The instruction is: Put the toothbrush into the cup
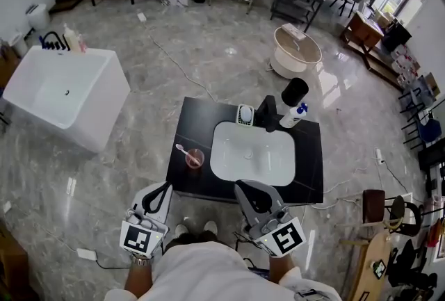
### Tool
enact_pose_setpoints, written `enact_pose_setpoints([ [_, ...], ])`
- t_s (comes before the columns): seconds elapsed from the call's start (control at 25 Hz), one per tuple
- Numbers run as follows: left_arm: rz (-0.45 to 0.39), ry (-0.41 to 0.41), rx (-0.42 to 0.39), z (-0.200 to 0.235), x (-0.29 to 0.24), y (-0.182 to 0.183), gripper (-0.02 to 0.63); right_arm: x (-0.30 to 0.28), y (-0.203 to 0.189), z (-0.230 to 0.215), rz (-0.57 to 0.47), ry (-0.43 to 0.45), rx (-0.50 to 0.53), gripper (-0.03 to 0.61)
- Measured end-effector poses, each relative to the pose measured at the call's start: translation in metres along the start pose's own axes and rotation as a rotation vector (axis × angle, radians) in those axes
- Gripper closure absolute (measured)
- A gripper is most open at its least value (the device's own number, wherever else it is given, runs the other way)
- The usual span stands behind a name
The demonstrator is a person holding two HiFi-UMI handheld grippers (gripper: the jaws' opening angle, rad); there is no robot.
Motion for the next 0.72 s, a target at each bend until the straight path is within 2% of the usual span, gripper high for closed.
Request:
enact_pose_setpoints([
  [0.2,0.003,0.003,0.009,0.000,0.004,0.001,0.615,-0.003,-0.002,0.001,0.009,0.001,-0.010,0.568],
  [0.4,0.052,-0.005,-0.008,-0.001,0.008,-0.012,0.615,-0.006,-0.013,0.000,0.031,-0.002,-0.026,0.568],
  [0.64,0.006,-0.013,0.002,-0.005,0.004,0.002,0.615,-0.014,-0.018,0.005,0.045,0.013,-0.034,0.568],
  [0.72,0.044,-0.013,-0.003,-0.005,0.007,-0.004,0.615,-0.015,-0.019,0.006,0.045,0.016,-0.040,0.568],
])
Point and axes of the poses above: the fingertips, and each gripper's own axes: x backward along the fingers, z to its left, y out of its top, the point moved 5 cm from there along x, backward along the fingers, and after that the axes turned 4 degrees about -x, right-handed, at the moved point
